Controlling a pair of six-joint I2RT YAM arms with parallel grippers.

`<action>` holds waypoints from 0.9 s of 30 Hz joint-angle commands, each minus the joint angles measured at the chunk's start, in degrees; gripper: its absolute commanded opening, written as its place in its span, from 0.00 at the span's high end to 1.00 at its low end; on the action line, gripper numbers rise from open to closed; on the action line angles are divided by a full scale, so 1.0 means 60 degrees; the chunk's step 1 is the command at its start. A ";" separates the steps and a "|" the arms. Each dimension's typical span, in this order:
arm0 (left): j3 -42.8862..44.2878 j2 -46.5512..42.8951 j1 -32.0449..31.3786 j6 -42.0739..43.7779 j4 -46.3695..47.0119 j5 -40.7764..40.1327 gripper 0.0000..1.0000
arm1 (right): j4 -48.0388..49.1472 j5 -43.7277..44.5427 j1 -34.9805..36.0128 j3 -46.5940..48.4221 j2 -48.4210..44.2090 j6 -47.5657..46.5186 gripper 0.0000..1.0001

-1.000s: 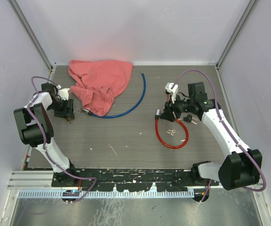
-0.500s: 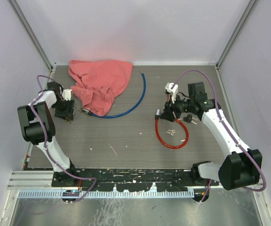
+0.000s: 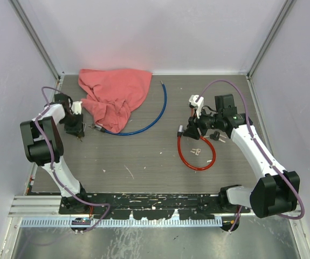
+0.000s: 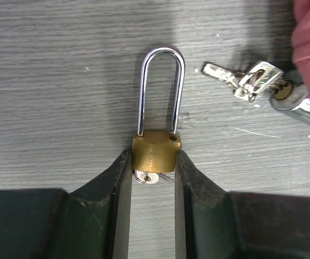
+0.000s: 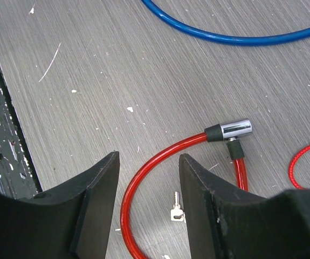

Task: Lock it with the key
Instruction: Pick up the lock from the center of the board.

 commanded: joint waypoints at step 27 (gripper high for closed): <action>-0.6552 -1.1856 -0.4524 -0.5976 0.5016 0.3269 1.00 | 0.2473 -0.4232 0.0072 -0.0889 -0.1872 -0.0523 0.00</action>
